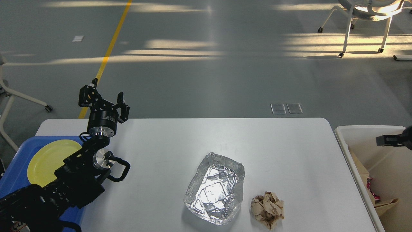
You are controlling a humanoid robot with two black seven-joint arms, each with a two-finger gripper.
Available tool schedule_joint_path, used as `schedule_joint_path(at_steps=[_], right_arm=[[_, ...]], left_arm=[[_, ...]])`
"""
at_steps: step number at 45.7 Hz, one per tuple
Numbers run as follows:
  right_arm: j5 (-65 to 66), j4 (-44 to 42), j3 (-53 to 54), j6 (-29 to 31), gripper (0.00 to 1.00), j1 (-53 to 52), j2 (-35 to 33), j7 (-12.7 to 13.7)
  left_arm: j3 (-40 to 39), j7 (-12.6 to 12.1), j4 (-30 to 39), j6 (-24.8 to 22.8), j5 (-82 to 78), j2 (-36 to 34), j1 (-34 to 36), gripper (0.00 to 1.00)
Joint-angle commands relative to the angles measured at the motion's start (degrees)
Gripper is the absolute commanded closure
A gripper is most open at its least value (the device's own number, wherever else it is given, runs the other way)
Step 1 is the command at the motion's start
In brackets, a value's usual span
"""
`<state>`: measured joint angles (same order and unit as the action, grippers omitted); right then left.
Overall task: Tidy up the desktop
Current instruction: 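Swing the right gripper up and down toward the crumpled brown paper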
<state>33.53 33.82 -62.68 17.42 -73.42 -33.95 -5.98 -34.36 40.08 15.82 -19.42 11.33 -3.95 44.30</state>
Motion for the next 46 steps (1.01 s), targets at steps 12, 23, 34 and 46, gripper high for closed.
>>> schedule_joint_path(at_steps=[12, 23, 34, 46], right_arm=[[-9.61, 23.84, 1.77, 8.68, 0.00, -27.99, 0.38, 0.27], [-20.25, 24.19, 1.86, 15.71, 0.00, -40.03, 6.35, 0.44], [-27.02, 24.28, 2.82, 29.85, 0.00, -51.90, 10.31, 0.44], [-28.60, 24.98, 11.25, 37.58, 0.00, -62.98, 9.87, 0.44]], left_arm=[[0.00, 0.00, 0.00, 0.00, 0.01, 0.00, 0.00, 0.03], [0.00, 0.00, 0.00, 0.00, 0.01, 0.00, 0.00, 0.03], [0.00, 0.00, 0.00, 0.00, 0.01, 0.00, 0.00, 0.03], [0.00, 0.00, 0.00, 0.00, 0.01, 0.00, 0.00, 0.03]])
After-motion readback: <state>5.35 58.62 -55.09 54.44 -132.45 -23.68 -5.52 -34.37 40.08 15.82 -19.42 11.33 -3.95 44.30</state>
